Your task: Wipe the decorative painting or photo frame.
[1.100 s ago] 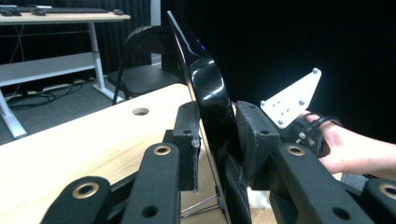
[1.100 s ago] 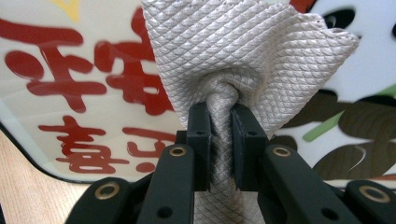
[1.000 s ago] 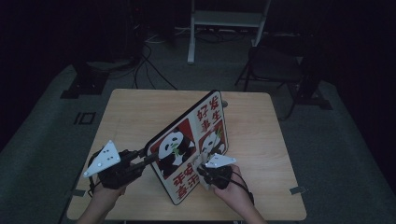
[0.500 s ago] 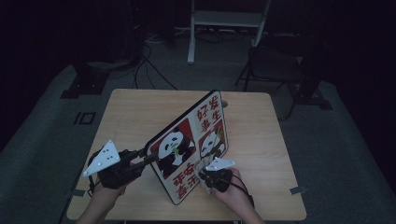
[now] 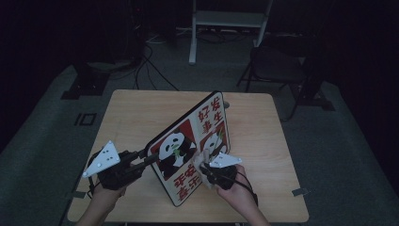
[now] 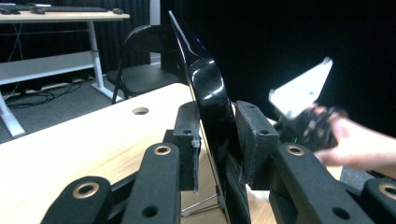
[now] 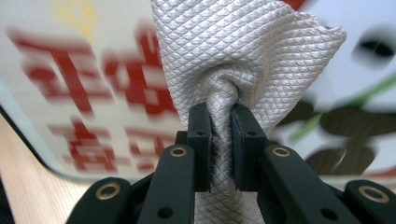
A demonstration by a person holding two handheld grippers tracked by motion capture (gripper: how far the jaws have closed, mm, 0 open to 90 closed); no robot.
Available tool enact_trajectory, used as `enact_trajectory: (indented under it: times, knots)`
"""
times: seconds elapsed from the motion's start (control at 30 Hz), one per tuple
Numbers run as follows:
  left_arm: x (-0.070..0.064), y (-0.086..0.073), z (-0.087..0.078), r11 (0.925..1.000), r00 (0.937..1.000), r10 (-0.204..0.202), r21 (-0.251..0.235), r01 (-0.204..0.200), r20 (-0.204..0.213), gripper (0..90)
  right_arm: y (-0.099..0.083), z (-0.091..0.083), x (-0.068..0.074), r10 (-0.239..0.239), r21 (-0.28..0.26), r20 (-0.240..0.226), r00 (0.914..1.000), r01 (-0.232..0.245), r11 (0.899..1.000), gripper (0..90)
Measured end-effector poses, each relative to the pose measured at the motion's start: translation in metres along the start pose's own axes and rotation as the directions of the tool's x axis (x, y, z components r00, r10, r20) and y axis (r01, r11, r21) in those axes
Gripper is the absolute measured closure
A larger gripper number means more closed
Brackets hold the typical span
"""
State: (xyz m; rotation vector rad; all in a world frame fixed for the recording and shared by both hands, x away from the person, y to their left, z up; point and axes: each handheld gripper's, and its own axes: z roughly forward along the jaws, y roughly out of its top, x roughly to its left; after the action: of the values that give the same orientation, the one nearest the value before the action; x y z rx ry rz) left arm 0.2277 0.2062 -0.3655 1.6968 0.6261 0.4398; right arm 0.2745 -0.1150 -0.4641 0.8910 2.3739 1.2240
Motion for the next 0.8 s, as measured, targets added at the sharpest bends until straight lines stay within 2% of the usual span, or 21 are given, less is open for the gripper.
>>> enact_trajectory:
  times: [0.17,0.37,0.57,0.73,0.8]
  knots:
    - [0.0,0.0,0.0,1.0,1.0,-0.001,0.001,0.001,-0.001,72.3,0.037,-0.018,0.008,-0.037,-0.108,-0.003,0.9993,0.037,0.993,79.8]
    - [0.0,0.0,0.0,1.0,1.0,0.001,0.004,-0.001,-0.004,72.5,0.08,-0.036,0.017,-0.09,-0.217,0.001,0.9959,0.088,0.972,79.7]
    - [0.0,0.0,-0.001,1.0,0.9998,0.006,0.006,-0.006,-0.016,72.7,0.113,-0.041,0.025,-0.132,-0.274,-0.003,0.9913,0.126,0.953,79.7]
    - [0.001,0.0,-0.001,1.0,0.9998,0.001,0.003,-0.001,-0.018,73.3,0.127,-0.041,0.031,-0.146,-0.306,-0.01,0.9892,0.136,0.942,79.6]
    - [0.001,0.0,-0.001,1.0,0.9998,0.002,0.004,-0.002,-0.018,73.4,0.129,-0.041,0.032,-0.148,-0.31,-0.008,0.9889,0.139,0.941,79.5]
